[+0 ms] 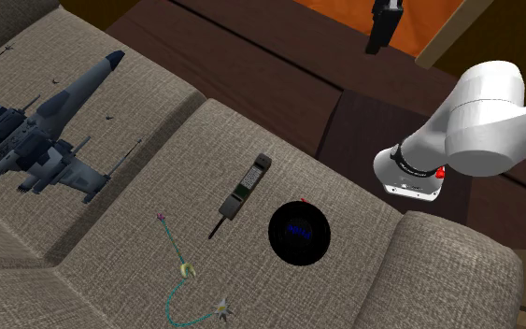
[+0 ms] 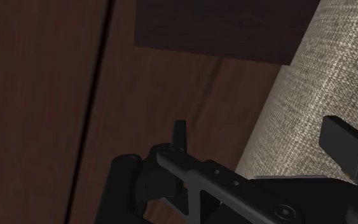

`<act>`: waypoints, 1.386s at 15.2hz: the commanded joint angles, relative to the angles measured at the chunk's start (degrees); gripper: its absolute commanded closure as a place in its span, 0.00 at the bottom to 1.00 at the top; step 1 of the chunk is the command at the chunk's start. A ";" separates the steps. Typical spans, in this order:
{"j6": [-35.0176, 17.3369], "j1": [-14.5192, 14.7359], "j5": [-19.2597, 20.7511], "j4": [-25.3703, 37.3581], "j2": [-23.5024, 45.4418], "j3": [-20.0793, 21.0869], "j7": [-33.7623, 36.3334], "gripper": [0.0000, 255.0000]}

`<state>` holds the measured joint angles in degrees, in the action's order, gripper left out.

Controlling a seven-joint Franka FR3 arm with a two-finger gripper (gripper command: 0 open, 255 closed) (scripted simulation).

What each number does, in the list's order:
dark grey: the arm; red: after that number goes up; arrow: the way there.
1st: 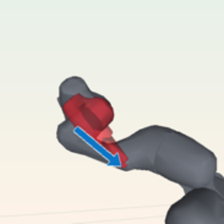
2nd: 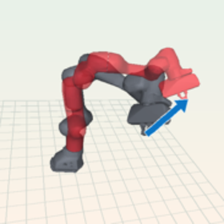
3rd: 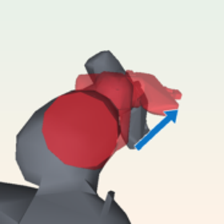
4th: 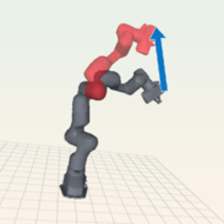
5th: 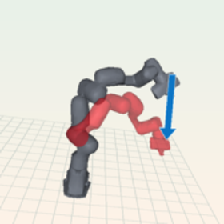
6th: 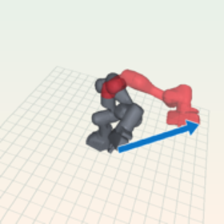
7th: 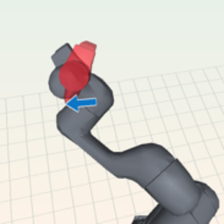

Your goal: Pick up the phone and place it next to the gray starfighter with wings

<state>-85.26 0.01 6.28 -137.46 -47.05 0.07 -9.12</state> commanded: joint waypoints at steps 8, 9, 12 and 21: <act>-12.32 5.88 -1.72 -1.58 9.40 0.67 -7.37 0.00; -13.98 6.71 -1.99 -1.62 10.83 0.83 -8.44 0.00; -18.78 9.20 -2.81 -1.49 15.16 1.38 -11.66 0.00; -31.39 16.15 -5.40 0.68 28.14 4.07 -21.47 0.00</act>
<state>-115.71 15.39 1.18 -137.74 -20.52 3.79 -29.37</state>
